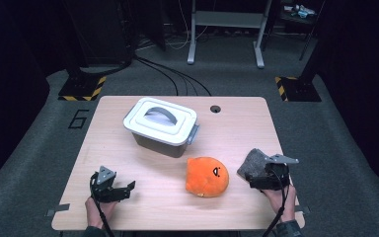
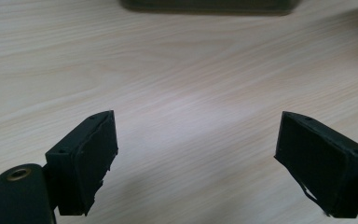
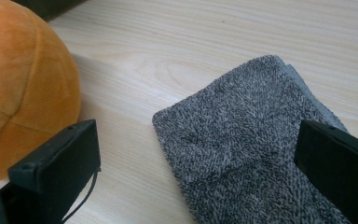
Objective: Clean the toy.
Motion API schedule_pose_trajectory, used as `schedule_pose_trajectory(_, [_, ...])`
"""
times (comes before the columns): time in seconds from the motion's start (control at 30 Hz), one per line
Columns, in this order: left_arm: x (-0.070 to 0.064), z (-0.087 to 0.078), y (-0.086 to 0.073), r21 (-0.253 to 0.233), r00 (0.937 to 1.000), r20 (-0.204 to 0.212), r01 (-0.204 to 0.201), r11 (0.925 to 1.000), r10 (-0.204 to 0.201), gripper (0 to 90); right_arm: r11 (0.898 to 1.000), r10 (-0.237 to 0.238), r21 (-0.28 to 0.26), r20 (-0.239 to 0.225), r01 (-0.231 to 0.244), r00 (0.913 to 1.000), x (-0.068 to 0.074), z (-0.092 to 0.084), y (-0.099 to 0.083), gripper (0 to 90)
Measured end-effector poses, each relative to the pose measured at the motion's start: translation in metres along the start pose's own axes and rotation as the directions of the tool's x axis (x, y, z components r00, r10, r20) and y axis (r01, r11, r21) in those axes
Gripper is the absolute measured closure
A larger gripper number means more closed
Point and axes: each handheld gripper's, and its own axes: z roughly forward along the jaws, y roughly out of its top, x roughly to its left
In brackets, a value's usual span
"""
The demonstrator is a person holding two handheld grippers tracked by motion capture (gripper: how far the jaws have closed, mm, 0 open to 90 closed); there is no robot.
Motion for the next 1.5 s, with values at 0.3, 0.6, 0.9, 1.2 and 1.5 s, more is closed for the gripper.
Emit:
schedule_pose_trajectory(0.3, [-0.034, 0.011, 0.009, -0.011, 0.9923, 0.11, -0.057, 0.9983, 0.058, 12.3, 0.999, 0.006, 0.037, 0.039, -0.008, 0.9992, -0.009, 0.009, -0.005, 0.0])
schedule_pose_trajectory(0.6, [-0.068, 0.019, 0.022, -0.03, 0.9735, 0.202, -0.104, 0.9942, 0.107, 13.2, 0.998, 0.039, 0.047, 0.057, -0.042, 0.9976, -0.016, 0.009, -0.01, 0.8])
schedule_pose_trajectory(0.9, [-0.097, 0.028, 0.031, -0.036, 0.946, 0.275, -0.168, 0.9851, 0.172, 16.4, 0.997, 0.042, 0.057, 0.075, -0.047, 0.9963, -0.022, 0.011, -0.01, 0.6])
schedule_pose_trajectory(1.2, [-0.12, 0.037, 0.041, -0.046, 0.9157, 0.339, -0.213, 0.9759, 0.216, 20.6, 0.997, 0.05, 0.056, 0.08, -0.055, 0.9955, -0.029, 0.017, -0.009, 0.6])
schedule_pose_trajectory(1.5, [-0.137, 0.05, 0.05, -0.036, 0.8924, 0.372, -0.261, 0.9648, 0.255, 22.6, 0.991, 0.073, 0.102, 0.081, -0.081, 0.994, -0.039, 0.032, -0.014, 0.0])
